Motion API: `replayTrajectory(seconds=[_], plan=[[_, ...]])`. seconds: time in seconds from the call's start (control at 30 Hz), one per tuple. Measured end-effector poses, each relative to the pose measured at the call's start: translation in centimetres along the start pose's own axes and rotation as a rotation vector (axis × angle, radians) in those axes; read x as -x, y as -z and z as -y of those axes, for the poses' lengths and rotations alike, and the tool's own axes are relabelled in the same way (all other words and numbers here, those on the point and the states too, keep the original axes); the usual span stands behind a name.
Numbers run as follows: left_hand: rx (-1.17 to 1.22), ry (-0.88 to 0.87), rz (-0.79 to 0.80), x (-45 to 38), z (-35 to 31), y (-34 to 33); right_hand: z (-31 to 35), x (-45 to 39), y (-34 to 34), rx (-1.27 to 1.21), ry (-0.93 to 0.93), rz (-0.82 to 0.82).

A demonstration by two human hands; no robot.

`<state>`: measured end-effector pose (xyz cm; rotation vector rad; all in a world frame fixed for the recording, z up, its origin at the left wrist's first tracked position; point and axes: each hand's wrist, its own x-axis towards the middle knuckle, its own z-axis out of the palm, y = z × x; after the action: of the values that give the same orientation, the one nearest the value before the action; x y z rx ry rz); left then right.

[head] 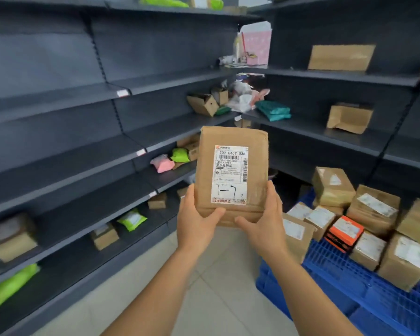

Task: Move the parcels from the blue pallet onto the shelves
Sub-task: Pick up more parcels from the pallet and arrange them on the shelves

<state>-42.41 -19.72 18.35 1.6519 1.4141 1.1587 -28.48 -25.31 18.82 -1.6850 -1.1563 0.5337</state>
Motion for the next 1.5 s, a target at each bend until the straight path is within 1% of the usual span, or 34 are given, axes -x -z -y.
replayTrajectory(seconds=[0.2, 0.3, 0.47, 0.57, 0.73, 0.83, 0.93, 1.1, 1.27, 1.5], plan=[[0.034, 0.021, -0.171, -1.6, 2.3, 11.4, 7.2, 0.8, -9.4, 0.032, 0.183, 0.159], [-0.001, 0.019, -0.232, -2.4, 3.5, 17.8, 10.7, 1.9, -14.2, 0.046, 0.240, 0.217], [-0.081, 0.027, -0.262, -2.8, 6.8, 27.8, 15.7, 4.5, -22.4, 0.034, 0.286, 0.278], [-0.125, 0.044, -0.268, -2.3, 8.8, 33.0, 18.0, 6.3, -27.2, -0.001, 0.315, 0.348], [-0.197, 0.094, -0.294, -1.4, 12.6, 40.7, 21.0, 8.9, -34.7, -0.024, 0.314, 0.469], [-0.225, 0.134, -0.313, -1.3, 14.5, 44.4, 22.5, 9.4, -38.7, -0.004, 0.337, 0.568], [-0.270, 0.180, -0.348, -2.0, 16.7, 47.6, 24.1, 9.2, -42.5, 0.066, 0.353, 0.674], [-0.393, 0.280, -0.366, -5.1, 19.6, 52.1, 26.3, 7.7, -49.1, 0.121, 0.368, 0.754], [-0.460, 0.334, -0.378, -10.9, 23.6, 56.2, 27.5, 4.0, -57.1, 0.125, 0.382, 0.870], [-0.553, 0.421, -0.381, -22.2, 30.6, 60.9, 29.7, -3.7, -69.7, 0.189, 0.379, 0.938]])
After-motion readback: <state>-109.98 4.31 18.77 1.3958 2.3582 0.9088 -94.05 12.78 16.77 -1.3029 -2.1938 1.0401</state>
